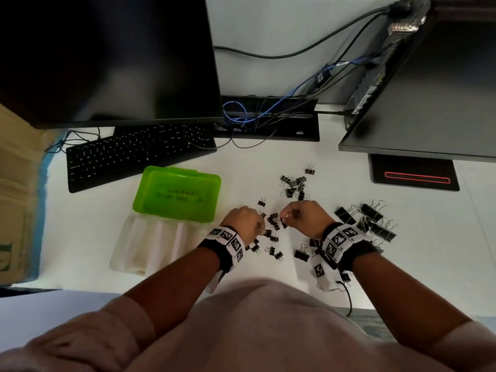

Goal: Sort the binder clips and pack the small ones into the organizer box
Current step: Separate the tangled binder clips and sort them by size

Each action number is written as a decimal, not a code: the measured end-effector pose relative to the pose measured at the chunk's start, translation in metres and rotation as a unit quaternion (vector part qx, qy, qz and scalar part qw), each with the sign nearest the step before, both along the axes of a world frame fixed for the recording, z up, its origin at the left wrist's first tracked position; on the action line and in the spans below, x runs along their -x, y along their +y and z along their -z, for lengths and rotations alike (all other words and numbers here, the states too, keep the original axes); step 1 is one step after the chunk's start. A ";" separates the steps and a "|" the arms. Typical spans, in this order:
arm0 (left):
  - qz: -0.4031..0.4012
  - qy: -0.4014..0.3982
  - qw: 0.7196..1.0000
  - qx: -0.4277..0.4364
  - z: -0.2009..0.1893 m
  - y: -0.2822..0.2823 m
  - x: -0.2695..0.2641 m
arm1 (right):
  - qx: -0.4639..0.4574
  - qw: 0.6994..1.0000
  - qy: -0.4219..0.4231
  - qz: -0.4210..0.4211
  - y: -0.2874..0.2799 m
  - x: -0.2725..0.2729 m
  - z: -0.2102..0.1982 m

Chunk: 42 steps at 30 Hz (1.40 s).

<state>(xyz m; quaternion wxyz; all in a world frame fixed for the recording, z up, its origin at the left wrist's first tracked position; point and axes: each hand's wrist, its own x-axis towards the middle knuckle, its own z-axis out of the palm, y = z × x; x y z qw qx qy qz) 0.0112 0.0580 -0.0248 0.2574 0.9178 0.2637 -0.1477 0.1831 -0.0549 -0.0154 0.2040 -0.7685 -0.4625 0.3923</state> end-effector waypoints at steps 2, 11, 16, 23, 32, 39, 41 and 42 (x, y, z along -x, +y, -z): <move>-0.040 -0.010 0.998 0.041 -0.008 0.007 -0.002 | -0.004 1.000 -0.002 0.018 0.001 -0.007 0.000; -0.103 -0.054 0.992 0.042 -0.037 0.066 -0.023 | -0.033 0.990 0.058 0.123 0.008 -0.038 0.002; -0.094 -0.033 0.994 0.049 -0.031 0.061 -0.058 | -0.059 0.985 0.033 0.159 0.013 -0.063 0.004; -0.062 -0.022 0.997 0.032 -0.018 0.037 -0.108 | -0.041 0.976 -0.029 0.210 0.017 -0.084 0.012; -0.079 -0.012 0.990 0.116 -0.016 0.044 -0.092 | -0.065 0.980 -0.083 0.171 0.014 -0.086 0.014; -0.007 0.061 0.992 0.107 -0.011 0.045 -0.049 | -0.007 0.994 -0.008 -0.109 0.012 -0.028 -0.010; -0.024 0.055 0.992 0.111 -0.012 0.044 -0.036 | 0.029 0.985 -0.008 -0.169 0.008 -0.007 -0.004; -0.031 0.041 0.992 0.112 -0.012 0.044 -0.030 | 0.041 0.980 -0.016 -0.193 0.007 0.001 0.001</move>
